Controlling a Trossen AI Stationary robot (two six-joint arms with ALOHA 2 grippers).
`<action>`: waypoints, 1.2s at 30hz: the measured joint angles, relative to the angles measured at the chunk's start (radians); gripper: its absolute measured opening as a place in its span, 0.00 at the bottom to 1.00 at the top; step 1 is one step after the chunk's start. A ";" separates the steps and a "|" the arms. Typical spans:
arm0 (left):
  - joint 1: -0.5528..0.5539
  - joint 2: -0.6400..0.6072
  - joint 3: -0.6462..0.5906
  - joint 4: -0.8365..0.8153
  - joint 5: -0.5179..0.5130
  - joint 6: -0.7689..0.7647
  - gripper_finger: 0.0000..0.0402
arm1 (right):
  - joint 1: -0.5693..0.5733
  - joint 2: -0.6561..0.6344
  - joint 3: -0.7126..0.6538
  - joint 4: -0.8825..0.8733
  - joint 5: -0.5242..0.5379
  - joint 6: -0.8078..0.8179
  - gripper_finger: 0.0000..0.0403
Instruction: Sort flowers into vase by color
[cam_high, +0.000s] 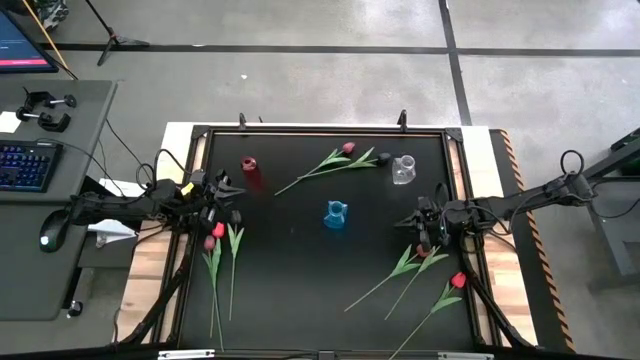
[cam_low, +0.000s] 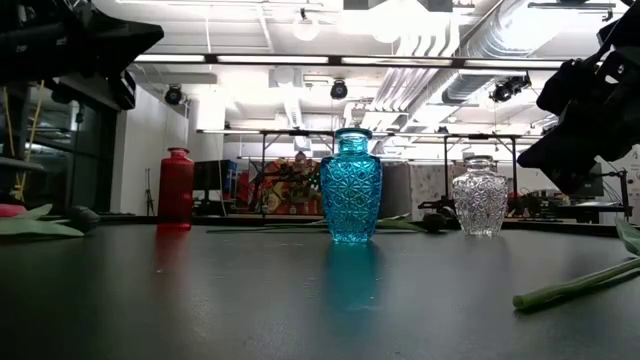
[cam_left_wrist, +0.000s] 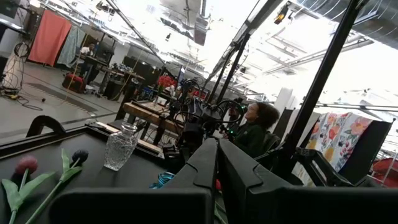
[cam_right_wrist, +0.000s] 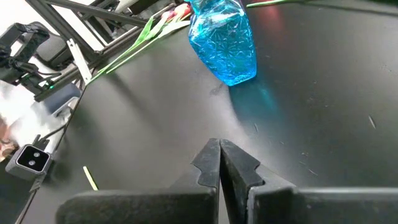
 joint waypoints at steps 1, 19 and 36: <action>0.000 0.000 0.000 0.000 0.000 0.000 0.01 | 0.000 0.000 0.000 0.000 0.000 0.000 0.00; 0.000 0.000 0.000 0.000 0.000 0.000 0.01 | 0.000 0.000 0.000 0.000 0.000 0.000 0.00; 0.000 0.000 0.000 0.000 0.000 0.000 0.01 | 0.000 0.039 0.001 0.750 0.237 0.456 0.00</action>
